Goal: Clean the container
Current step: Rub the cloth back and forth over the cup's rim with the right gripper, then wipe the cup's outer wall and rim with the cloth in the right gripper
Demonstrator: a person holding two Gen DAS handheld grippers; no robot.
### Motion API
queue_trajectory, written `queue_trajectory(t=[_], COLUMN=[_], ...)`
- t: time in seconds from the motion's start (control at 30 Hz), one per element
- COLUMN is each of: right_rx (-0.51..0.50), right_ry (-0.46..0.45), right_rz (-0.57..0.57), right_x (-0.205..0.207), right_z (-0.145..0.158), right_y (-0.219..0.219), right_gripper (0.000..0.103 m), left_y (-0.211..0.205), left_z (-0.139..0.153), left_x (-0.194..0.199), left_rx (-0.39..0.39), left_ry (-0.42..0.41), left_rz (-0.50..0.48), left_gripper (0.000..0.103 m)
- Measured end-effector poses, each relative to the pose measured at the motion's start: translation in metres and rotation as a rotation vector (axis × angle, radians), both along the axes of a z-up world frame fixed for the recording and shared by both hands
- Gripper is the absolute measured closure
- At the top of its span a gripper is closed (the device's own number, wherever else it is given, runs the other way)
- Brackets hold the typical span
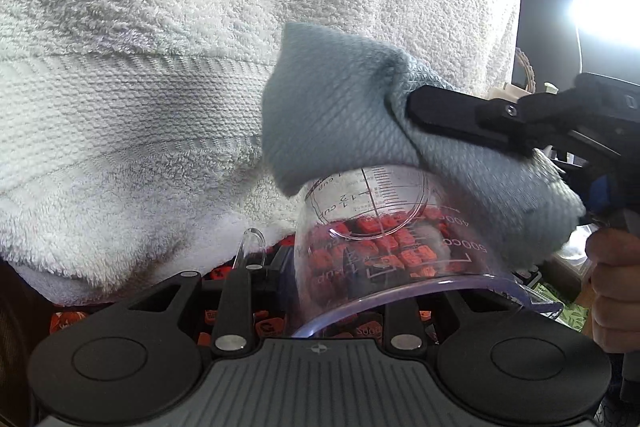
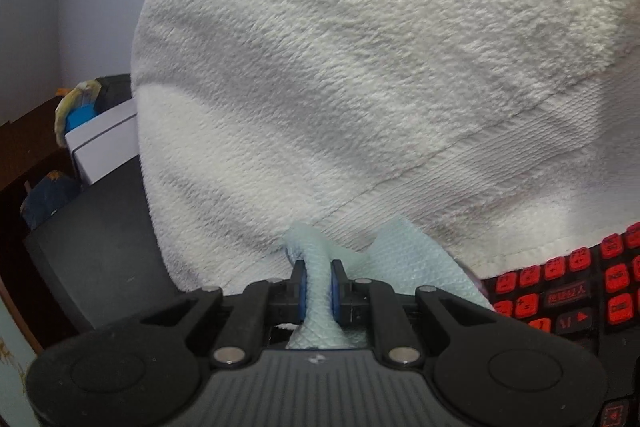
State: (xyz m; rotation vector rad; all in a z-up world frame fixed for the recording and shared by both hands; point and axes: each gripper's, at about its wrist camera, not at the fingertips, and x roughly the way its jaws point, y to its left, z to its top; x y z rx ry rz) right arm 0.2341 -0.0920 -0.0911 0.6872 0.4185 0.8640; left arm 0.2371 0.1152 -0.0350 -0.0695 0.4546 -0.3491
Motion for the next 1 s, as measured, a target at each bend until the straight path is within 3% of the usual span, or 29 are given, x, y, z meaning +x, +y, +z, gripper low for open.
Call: queue_trajectory(t=[0.1, 0.27, 0.43, 0.57, 0.9, 1.0], right_rx=[0.033, 0.062, 0.012, -0.034, 0.029, 0.072], right_ry=[0.027, 0.056, 0.018, -0.023, 0.023, 0.060], right_rz=[-0.032, 0.023, 0.170, 0.194, -0.052, -0.073], right_x=[0.005, 0.009, 0.001, -0.006, 0.004, 0.009], right_z=[-0.004, -0.008, -0.004, 0.001, -0.004, -0.009], right_y=[-0.007, -0.004, 0.016, 0.022, -0.007, -0.015], right_gripper=[0.092, 0.092, 0.092, 0.092, 0.092, 0.092], left_y=[-0.001, -0.007, -0.004, 0.005, 0.031, 0.041], left_z=[0.000, -0.003, -0.002, -0.004, -0.009, -0.010], left_x=[0.001, 0.003, 0.009, 0.003, -0.010, -0.011], left_rx=[0.001, -0.004, -0.007, -0.004, -0.002, -0.002], left_ry=[0.000, 0.000, 0.001, 0.001, 0.000, 0.000], left_rz=[0.000, 0.001, -0.001, -0.004, -0.006, -0.007], left_gripper=[0.076, 0.076, 0.077, 0.076, 0.076, 0.075])
